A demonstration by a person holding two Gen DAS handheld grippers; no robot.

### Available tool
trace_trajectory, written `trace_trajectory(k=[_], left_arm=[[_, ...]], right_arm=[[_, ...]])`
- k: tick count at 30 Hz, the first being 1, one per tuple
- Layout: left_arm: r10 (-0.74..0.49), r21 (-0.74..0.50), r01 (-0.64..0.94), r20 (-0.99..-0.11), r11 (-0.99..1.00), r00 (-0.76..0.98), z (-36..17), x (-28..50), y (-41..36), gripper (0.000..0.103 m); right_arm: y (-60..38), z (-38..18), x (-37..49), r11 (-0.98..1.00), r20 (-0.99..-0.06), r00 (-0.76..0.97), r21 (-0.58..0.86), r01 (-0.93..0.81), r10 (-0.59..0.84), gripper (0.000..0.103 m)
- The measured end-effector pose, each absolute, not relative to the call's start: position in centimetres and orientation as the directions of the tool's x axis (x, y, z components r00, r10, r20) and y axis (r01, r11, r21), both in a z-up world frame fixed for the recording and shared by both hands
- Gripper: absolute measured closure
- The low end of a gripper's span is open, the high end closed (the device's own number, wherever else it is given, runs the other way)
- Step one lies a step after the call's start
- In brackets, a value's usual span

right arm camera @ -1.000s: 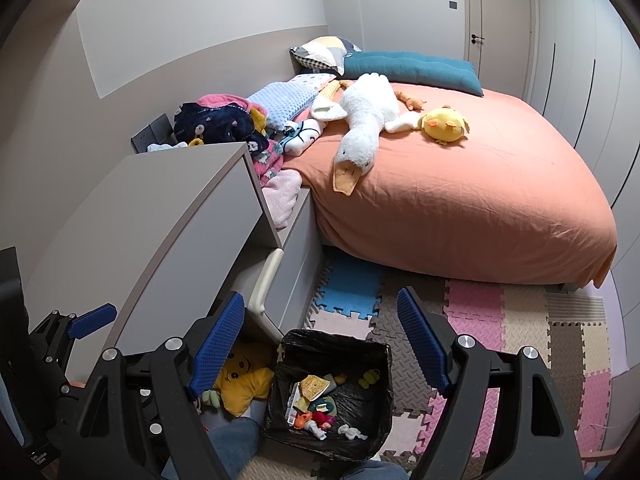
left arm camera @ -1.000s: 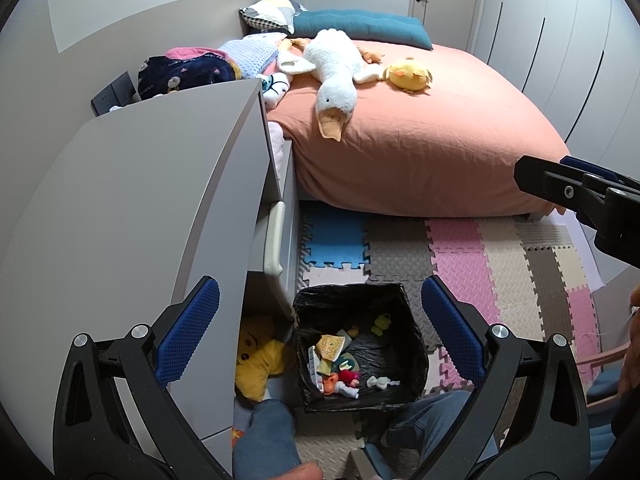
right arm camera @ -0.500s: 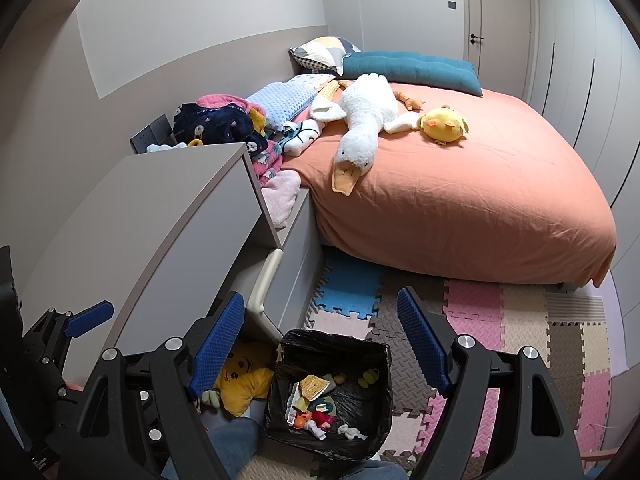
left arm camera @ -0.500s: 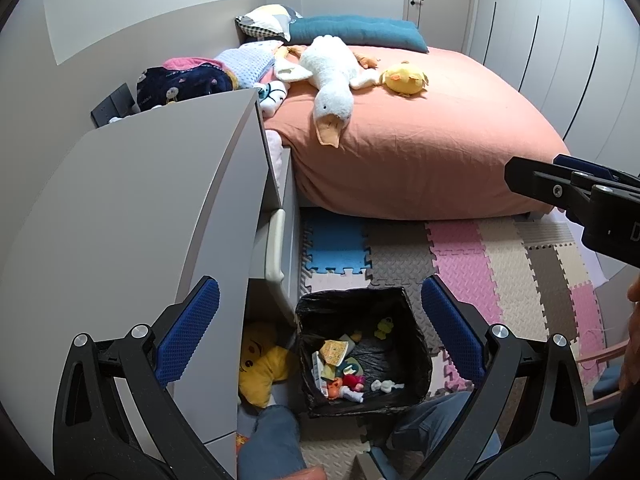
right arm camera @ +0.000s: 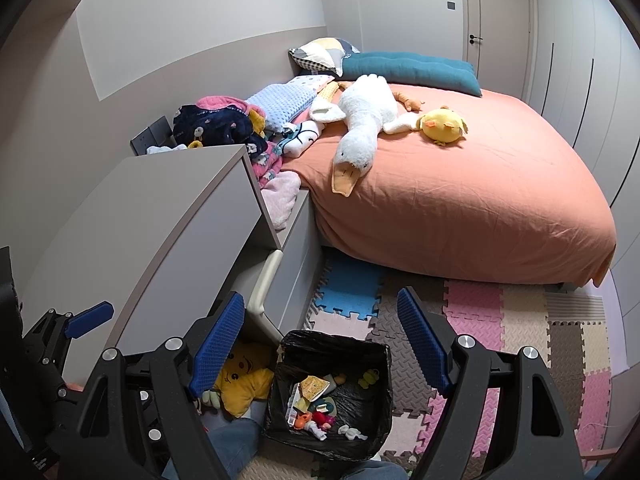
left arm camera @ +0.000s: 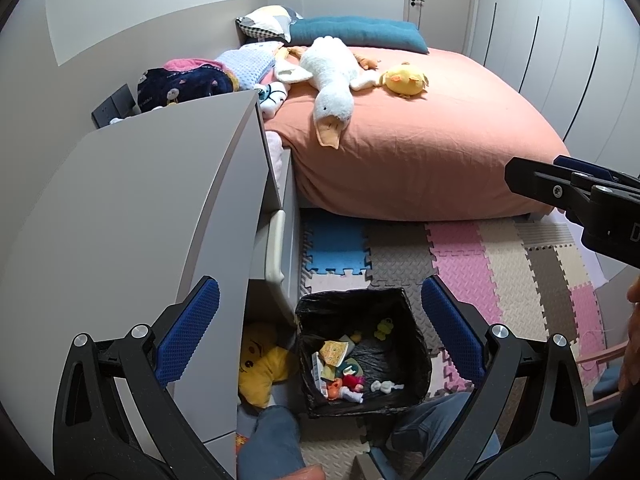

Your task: Collect trash

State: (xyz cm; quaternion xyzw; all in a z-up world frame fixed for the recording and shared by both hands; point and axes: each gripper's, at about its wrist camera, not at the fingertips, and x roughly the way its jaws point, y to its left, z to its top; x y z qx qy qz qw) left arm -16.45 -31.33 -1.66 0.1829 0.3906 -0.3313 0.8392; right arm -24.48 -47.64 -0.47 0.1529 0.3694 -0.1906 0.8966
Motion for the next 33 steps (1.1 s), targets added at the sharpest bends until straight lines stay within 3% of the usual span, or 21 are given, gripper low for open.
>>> trace_trajectory(k=[33], left_arm=[[-0.411, 0.059, 0.706, -0.777, 0.706, 0.476, -1.53, -16.9, -31.56, 0.005]], right_arm=[[-47.65, -0.42, -24.53, 0.881, -0.721, 0.654, 0.133, 0.454, -0.229, 0.024]])
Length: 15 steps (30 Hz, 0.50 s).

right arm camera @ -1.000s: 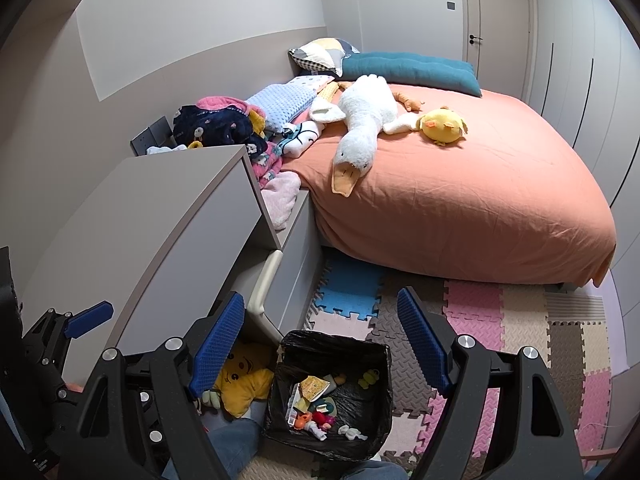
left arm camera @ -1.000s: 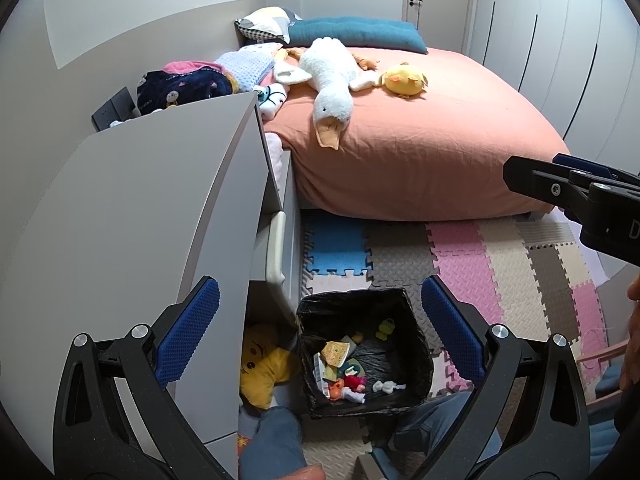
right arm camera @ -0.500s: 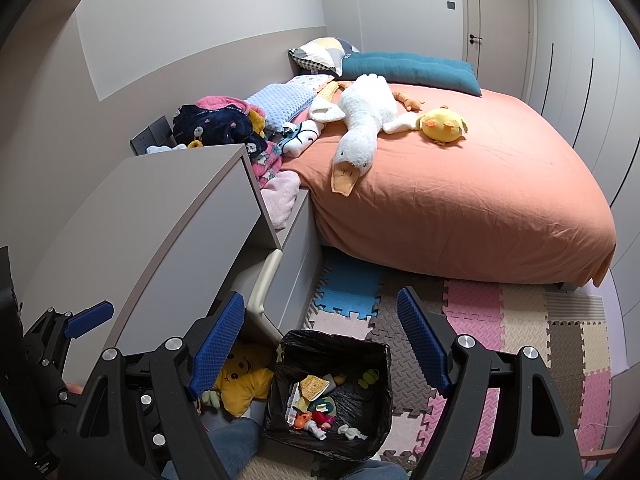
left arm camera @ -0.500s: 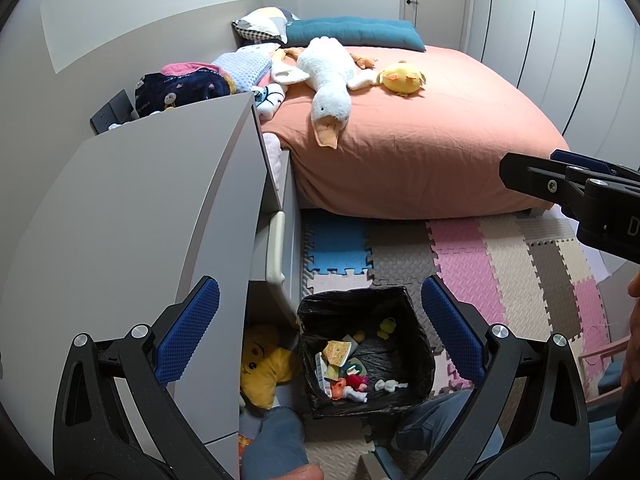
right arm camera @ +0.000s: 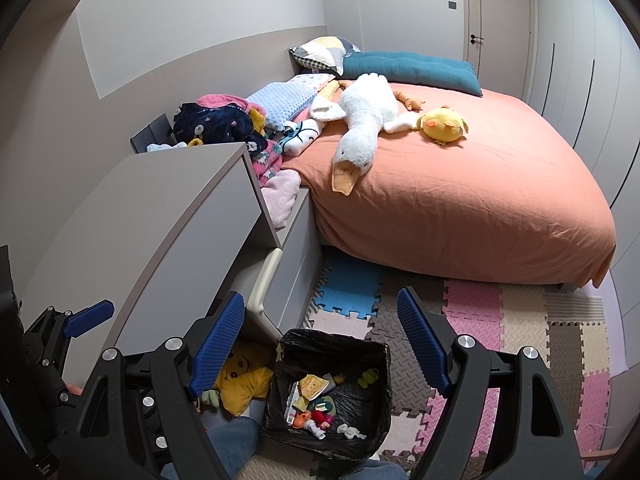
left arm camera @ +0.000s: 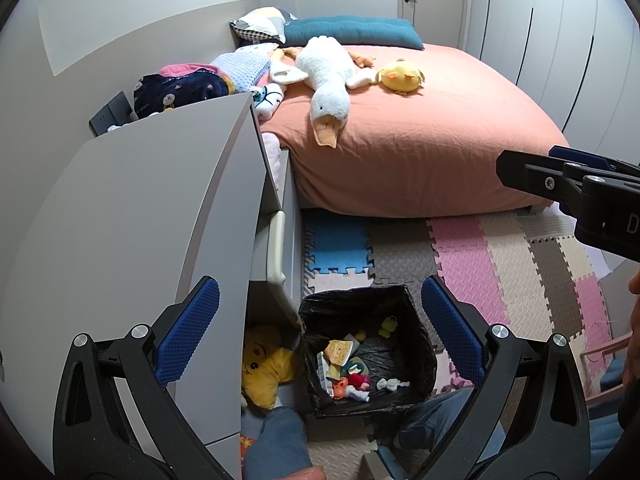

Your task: Collect trash

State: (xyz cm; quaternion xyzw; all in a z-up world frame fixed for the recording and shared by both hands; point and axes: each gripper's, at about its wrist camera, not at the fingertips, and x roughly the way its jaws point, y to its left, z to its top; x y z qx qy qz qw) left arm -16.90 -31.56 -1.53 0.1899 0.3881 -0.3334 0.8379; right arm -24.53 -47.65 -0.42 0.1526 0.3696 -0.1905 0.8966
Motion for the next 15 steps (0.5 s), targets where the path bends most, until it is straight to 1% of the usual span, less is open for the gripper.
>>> trace_trajectory(k=[9, 15], left_arm=[[-0.408, 0.076, 0.703, -0.768, 0.707, 0.493, -1.51, -16.75, -31.11, 0.005], [-0.414, 0.059, 0.709, -0.776, 0.703, 0.475, -1.57, -16.38, -30.97, 0.005]], right_arm=[[-47.59, -0.38, -24.61, 0.88, -0.722, 0.653, 0.134, 0.456, -0.229, 0.024], [-47.5, -0.52, -24.66, 0.88, -0.723, 0.652, 0.132, 0.456, -0.23, 0.024]])
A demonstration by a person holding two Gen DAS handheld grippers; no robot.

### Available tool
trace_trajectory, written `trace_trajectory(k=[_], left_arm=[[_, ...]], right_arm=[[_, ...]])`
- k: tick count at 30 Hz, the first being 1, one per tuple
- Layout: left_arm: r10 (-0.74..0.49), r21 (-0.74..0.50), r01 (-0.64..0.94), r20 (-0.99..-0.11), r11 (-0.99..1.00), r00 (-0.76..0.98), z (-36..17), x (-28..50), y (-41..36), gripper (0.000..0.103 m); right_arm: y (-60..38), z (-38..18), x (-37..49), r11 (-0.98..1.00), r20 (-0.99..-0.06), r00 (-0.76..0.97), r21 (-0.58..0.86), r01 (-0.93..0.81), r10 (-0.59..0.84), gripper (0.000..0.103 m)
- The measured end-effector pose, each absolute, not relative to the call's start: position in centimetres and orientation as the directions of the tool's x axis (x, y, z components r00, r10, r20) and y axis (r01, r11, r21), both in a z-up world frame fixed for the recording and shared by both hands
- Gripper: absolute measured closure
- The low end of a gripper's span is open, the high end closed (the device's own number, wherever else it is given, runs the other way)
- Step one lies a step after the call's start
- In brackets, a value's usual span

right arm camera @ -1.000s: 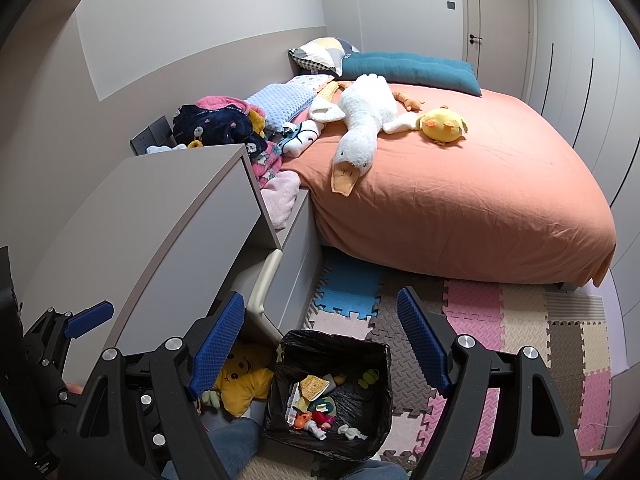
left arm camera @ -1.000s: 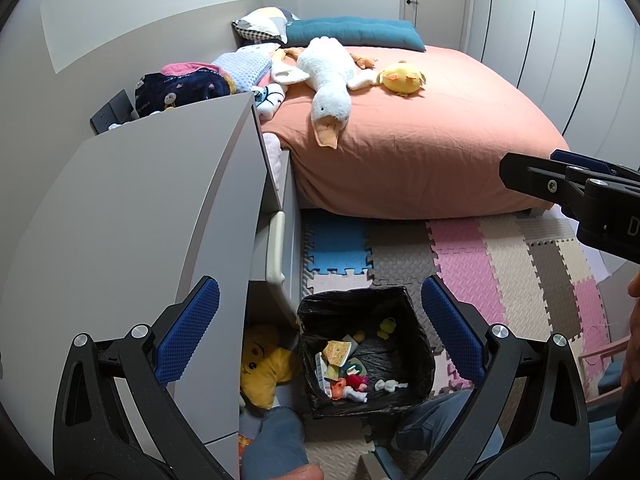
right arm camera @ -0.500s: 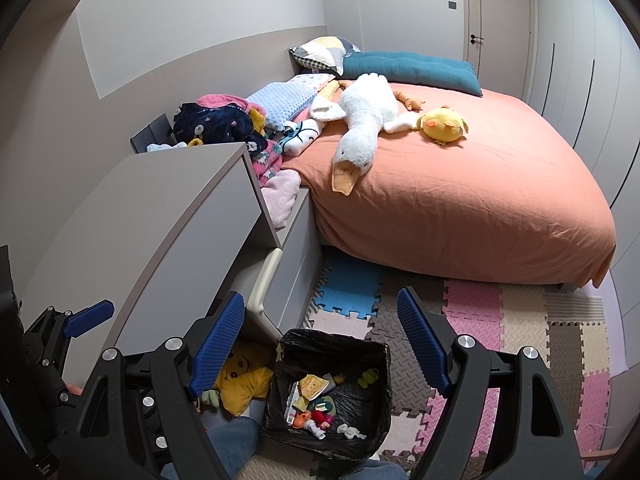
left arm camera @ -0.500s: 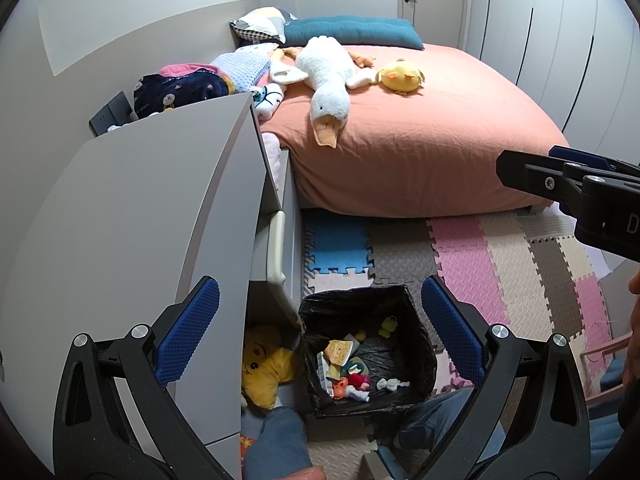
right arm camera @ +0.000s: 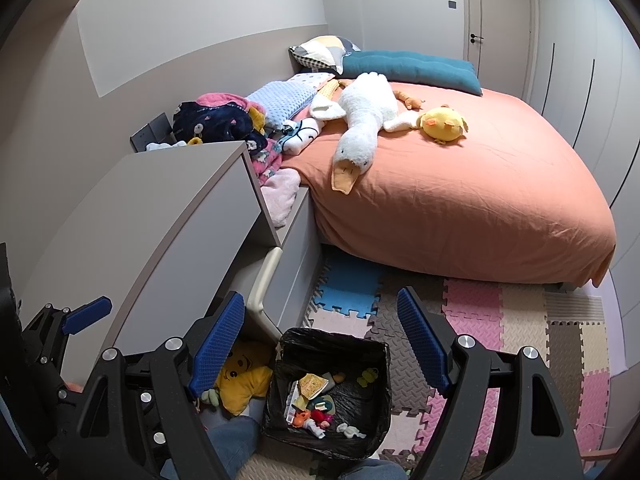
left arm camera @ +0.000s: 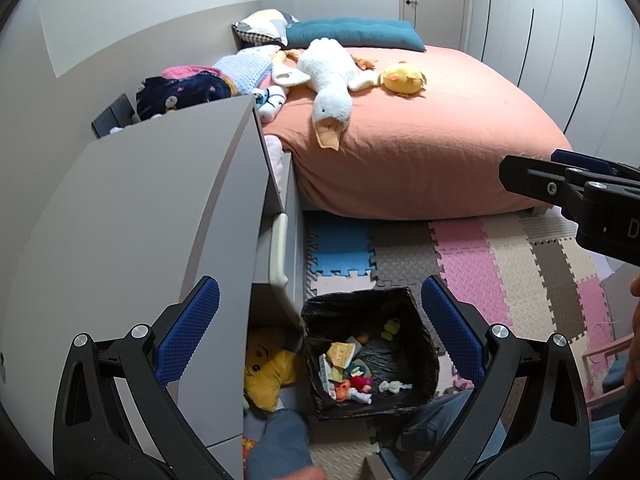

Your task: Collect trash

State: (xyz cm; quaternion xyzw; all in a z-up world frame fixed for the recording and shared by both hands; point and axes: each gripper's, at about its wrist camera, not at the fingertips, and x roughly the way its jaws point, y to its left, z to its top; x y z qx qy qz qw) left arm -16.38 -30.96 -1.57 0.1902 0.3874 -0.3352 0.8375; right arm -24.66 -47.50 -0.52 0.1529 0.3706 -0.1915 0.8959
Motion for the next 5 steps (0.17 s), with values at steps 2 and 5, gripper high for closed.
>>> trace_trajectory(k=[2, 5], left_arm=[[-0.412, 0.057, 0.71, -0.781, 0.702, 0.47, -1.69, -16.31, -31.01, 0.005], [-0.407, 0.055, 0.711, -0.787, 0.701, 0.463, -1.86, -16.13, -31.14, 0.005]], right_arm=[[-47.5, -0.51, -24.69, 0.88, -0.722, 0.652, 0.13, 0.456, -0.231, 0.024], [-47.54, -0.58, -24.72, 0.88, -0.723, 0.652, 0.131, 0.456, -0.231, 0.024]])
